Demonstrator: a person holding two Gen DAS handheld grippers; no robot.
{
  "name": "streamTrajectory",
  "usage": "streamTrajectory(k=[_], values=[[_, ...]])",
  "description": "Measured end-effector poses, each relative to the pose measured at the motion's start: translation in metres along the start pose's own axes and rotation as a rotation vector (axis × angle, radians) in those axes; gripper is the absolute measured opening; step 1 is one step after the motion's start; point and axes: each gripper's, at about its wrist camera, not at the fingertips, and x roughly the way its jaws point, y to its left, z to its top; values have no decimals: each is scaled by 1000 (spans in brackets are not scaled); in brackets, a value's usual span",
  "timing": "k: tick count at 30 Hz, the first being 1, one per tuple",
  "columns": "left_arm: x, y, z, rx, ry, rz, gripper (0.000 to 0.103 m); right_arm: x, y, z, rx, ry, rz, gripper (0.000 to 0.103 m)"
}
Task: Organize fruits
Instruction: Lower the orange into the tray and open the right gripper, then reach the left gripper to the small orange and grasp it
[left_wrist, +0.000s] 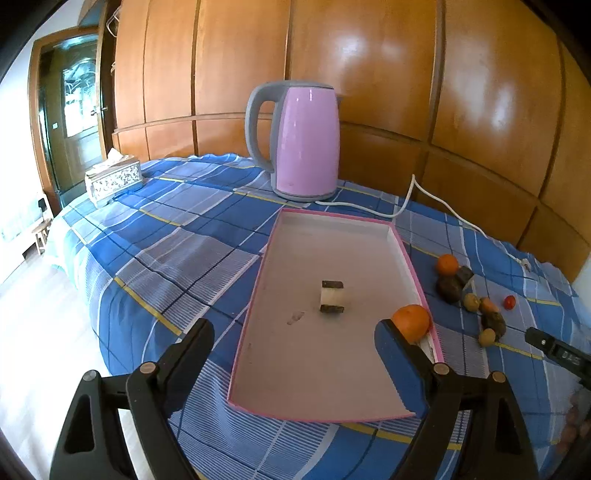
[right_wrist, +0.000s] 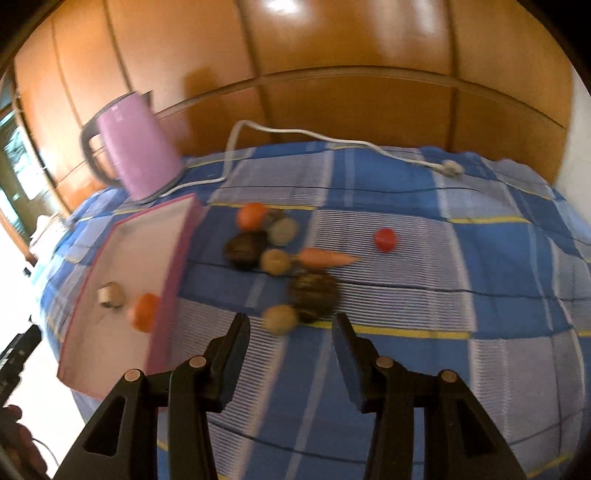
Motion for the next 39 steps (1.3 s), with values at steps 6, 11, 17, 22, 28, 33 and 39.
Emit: streamTrajectory(k=[6,11,17,22,28,33,39], values=[[-4,-13,-1,45,-2,-8,89,-5,-41,-12,77,-13,-89,47],[-5,-26,-3,85,4,-21,90,-7,-67,-21,116,-15,-148,47],[-2,-43,-5,134,23,-41,90,-3,-84,-29,145,-12,-188,47],[4,-57,-3,160,54,-85,91,-3,-95,-33,161,-16,-229,47],[15,-78,2,193,108,-175,90,-2,-111,-40,193,-7,-284,47],[19,-96,12,218,114,-236,88,-4,-119,-44,213,-12,-306,47],[33,-115,30,237,155,-314,76,-3,-120,-46,202,-13,-308,47]])
